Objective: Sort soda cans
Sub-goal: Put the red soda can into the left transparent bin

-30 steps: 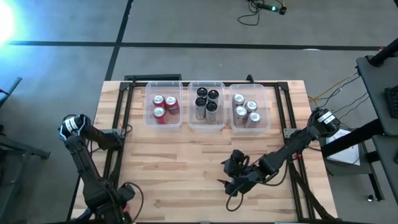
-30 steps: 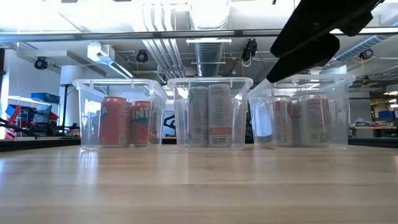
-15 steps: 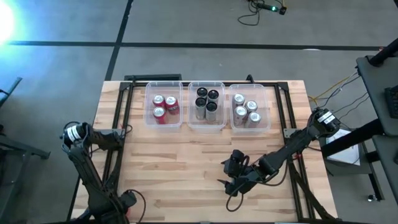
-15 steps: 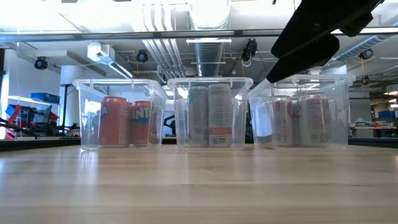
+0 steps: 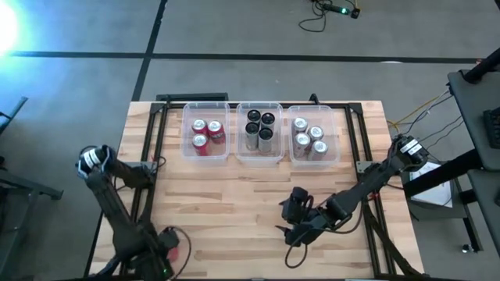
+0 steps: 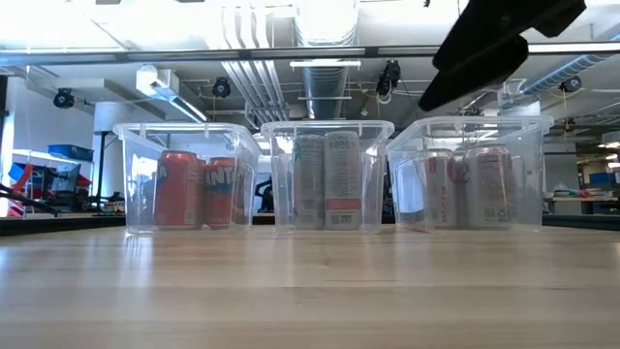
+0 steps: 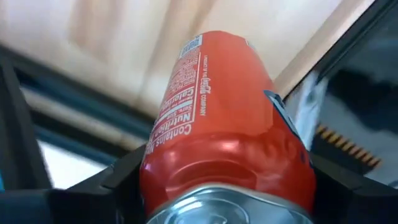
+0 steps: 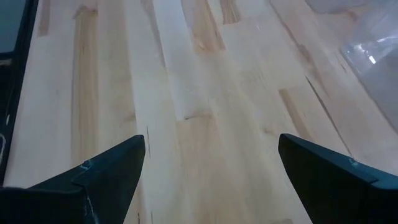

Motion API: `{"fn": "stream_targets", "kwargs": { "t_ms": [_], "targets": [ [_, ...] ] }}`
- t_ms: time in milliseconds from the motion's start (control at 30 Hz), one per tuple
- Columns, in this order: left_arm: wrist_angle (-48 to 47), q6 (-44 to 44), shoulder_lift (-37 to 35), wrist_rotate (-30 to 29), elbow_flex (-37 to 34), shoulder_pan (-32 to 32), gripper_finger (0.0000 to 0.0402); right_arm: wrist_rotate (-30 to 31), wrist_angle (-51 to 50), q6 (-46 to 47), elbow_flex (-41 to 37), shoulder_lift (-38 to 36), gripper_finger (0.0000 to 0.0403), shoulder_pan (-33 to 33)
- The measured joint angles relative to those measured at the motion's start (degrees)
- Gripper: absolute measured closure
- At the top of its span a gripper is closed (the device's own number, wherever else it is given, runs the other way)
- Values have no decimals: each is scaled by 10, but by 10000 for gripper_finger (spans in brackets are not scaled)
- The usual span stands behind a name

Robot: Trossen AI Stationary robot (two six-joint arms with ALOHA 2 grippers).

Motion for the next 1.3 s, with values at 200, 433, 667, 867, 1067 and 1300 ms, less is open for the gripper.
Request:
{"fn": "stream_targets", "kwargs": {
  "t_ms": [200,433,667,867,1067,1300],
  "targets": [
    [-52,51,-52,-120,29,67,124,2,-73,-11,30,0,39,0],
    [-146,168,-121,-223,61,209,124,49,-177,-11,40,0,39,0],
    [-187,379,-164,-299,163,423,124,60,-222,-23,31,-1,39,-17],
    [-272,573,-134,-295,240,616,124,56,-230,-72,30,-5,39,-31],
    [-246,730,-101,-276,239,755,124,56,-232,-130,30,-5,39,-44],
    [-262,815,-34,-215,218,834,124,29,-233,-181,27,-5,39,-53]
  ]
}}
